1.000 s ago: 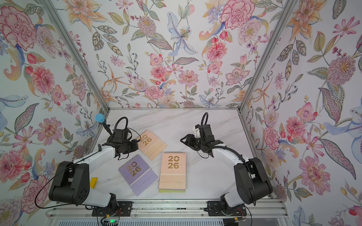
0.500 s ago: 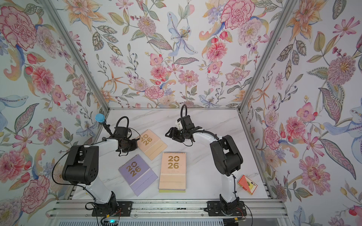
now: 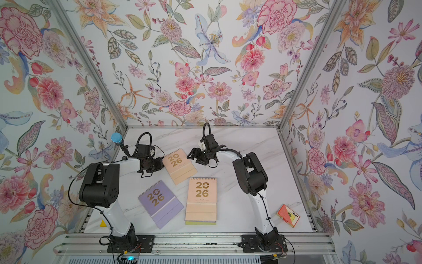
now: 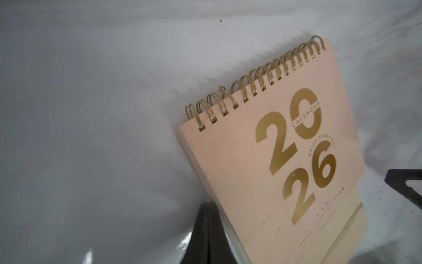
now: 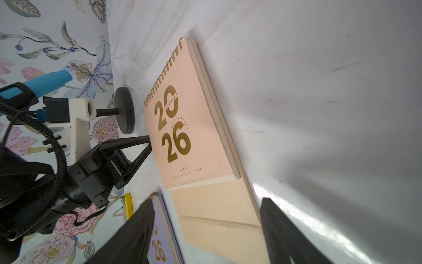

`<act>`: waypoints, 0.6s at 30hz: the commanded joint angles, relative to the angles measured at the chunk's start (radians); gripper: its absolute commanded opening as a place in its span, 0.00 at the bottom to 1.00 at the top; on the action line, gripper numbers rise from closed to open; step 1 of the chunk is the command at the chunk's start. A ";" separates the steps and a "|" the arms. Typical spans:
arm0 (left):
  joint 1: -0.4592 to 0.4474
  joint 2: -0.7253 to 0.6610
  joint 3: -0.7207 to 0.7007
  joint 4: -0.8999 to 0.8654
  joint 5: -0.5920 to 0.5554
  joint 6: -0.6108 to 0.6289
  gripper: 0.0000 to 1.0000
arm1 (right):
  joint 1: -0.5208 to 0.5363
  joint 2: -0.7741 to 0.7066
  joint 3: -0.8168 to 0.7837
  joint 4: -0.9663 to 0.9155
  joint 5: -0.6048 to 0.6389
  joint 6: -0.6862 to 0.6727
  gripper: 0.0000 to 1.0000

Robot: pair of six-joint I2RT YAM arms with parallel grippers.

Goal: Stack the calendars
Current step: Pick up the calendar at the center of the board.

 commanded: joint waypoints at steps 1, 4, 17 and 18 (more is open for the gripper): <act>-0.007 0.065 0.017 -0.026 0.028 -0.007 0.00 | 0.003 0.025 0.029 -0.024 0.007 0.022 0.76; -0.011 0.086 0.032 -0.021 0.044 -0.015 0.00 | 0.002 0.041 0.032 -0.024 0.009 0.031 0.77; -0.048 0.157 0.068 0.036 0.105 -0.071 0.00 | 0.037 0.140 0.138 -0.032 -0.071 0.040 0.78; -0.048 0.158 0.067 0.040 0.107 -0.074 0.00 | 0.037 0.143 0.145 -0.022 -0.092 0.040 0.77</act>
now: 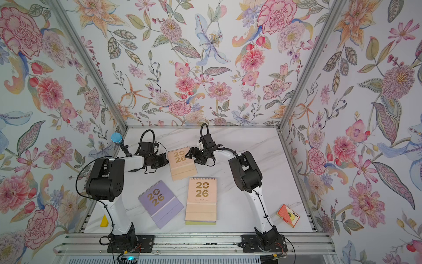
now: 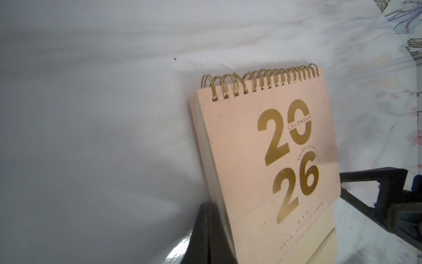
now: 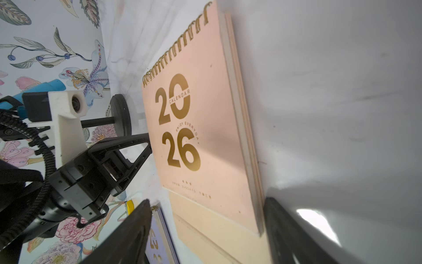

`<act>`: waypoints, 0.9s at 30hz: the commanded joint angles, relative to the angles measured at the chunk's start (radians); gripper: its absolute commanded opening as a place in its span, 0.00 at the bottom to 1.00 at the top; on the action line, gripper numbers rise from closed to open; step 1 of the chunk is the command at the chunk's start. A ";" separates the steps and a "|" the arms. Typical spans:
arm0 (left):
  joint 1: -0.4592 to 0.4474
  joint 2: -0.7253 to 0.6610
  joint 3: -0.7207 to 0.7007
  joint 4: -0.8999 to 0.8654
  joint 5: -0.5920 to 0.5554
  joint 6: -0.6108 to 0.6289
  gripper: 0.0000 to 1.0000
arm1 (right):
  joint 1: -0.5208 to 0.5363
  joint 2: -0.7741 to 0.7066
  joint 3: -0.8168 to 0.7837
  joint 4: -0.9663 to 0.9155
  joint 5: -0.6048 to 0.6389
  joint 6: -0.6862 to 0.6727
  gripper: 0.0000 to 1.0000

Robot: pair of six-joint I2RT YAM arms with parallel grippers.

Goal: Stack the calendars
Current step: Pick up the calendar at the center of the board.

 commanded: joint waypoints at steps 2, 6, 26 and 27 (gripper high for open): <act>-0.028 0.064 -0.009 -0.038 0.024 -0.021 0.00 | 0.032 0.040 0.034 0.041 -0.113 0.016 0.74; -0.028 0.068 -0.003 -0.027 0.034 -0.033 0.00 | 0.030 0.015 -0.008 0.201 -0.193 0.091 0.70; -0.023 -0.018 0.039 -0.065 0.047 -0.040 0.00 | 0.000 -0.075 -0.169 0.450 -0.147 0.228 0.11; -0.022 -0.041 0.038 -0.061 0.048 -0.045 0.00 | -0.002 -0.087 -0.172 0.450 -0.146 0.227 0.08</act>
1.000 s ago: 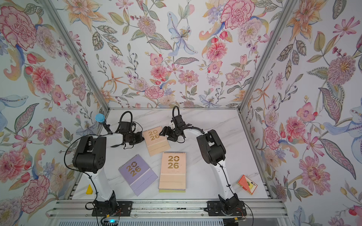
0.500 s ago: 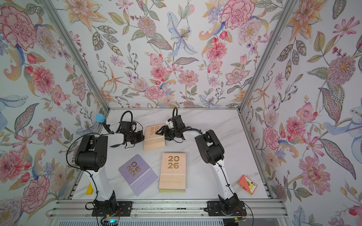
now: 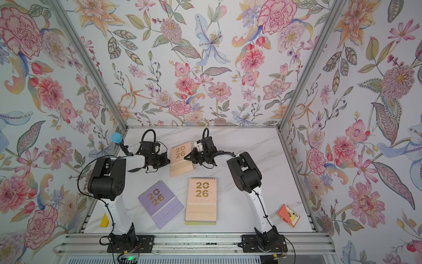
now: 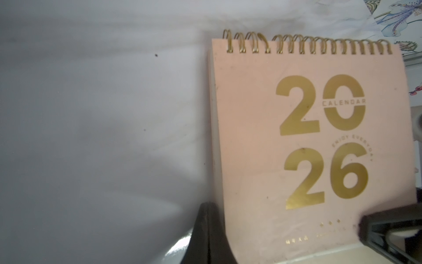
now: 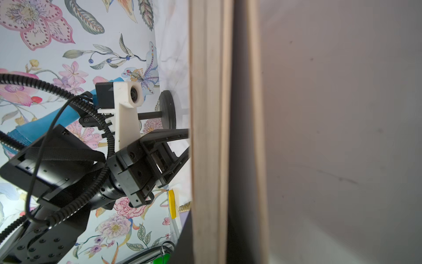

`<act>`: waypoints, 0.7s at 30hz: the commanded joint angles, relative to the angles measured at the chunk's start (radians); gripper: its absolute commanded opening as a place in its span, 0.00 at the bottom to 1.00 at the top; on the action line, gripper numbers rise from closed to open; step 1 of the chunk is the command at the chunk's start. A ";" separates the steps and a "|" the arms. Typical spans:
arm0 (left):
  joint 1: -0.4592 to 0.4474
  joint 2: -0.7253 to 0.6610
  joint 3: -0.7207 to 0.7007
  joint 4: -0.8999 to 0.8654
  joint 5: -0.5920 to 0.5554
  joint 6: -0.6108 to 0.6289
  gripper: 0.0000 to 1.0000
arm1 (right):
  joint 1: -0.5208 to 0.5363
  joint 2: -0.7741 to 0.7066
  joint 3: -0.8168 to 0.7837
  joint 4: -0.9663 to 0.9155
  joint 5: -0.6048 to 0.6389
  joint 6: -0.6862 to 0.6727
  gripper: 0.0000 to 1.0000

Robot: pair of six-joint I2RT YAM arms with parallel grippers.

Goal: Stack the calendars
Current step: Pick up the calendar at the center of the board, then place the calendar at the calendar.

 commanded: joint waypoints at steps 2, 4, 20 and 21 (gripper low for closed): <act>-0.012 -0.092 0.014 -0.041 0.017 -0.022 0.00 | -0.011 -0.108 -0.024 0.040 0.019 -0.005 0.05; -0.011 -0.123 0.022 -0.053 0.019 -0.027 0.00 | -0.018 -0.143 -0.039 0.041 0.027 -0.007 0.03; -0.076 -0.421 -0.137 -0.019 0.021 -0.116 0.00 | -0.028 -0.633 -0.444 0.083 0.129 0.009 0.01; -0.088 -0.442 -0.154 -0.013 0.018 -0.125 0.00 | -0.024 -0.666 -0.484 0.087 0.130 0.013 0.01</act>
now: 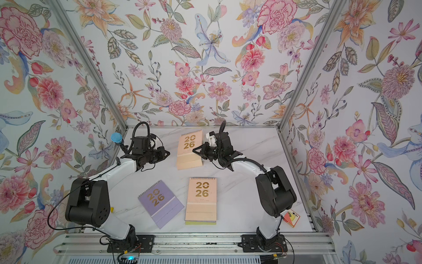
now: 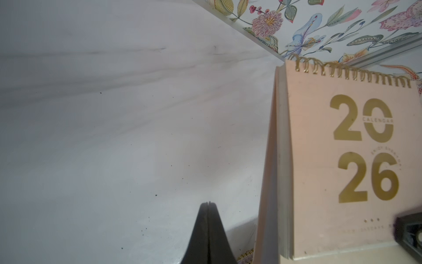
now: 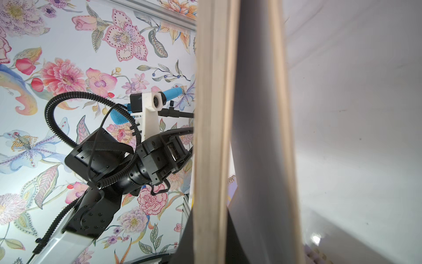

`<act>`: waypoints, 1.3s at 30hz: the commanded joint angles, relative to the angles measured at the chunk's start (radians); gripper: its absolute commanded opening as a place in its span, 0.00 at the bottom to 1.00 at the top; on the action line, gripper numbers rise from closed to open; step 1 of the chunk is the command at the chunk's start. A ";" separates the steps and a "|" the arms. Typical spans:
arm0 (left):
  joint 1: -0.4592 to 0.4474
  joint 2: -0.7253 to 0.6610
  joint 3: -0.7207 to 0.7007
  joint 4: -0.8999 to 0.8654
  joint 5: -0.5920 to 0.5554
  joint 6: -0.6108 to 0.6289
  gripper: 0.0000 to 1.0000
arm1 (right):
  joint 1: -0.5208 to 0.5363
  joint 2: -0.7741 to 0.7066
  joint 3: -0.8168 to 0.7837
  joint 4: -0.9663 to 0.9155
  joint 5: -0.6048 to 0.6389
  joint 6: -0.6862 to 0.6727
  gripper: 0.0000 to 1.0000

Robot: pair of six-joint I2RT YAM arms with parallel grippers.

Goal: Stack the calendars
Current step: Place the calendar at the calendar.

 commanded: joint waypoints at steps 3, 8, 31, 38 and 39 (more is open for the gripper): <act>-0.077 -0.109 -0.088 0.029 -0.025 -0.063 0.00 | 0.031 -0.180 -0.169 0.065 0.032 0.018 0.01; -0.164 -0.175 -0.159 0.058 -0.057 -0.106 0.00 | 0.073 -0.360 -0.366 0.104 0.100 0.057 0.01; -0.375 -0.330 -0.430 0.176 -0.147 -0.251 0.00 | 0.252 -0.760 -0.832 0.210 0.228 0.187 0.02; -0.399 -0.322 -0.471 0.212 -0.155 -0.275 0.00 | 0.283 -0.724 -0.881 0.312 0.226 0.215 0.02; -0.400 -0.320 -0.472 0.212 -0.158 -0.274 0.00 | 0.282 -0.718 -0.885 0.320 0.226 0.217 0.02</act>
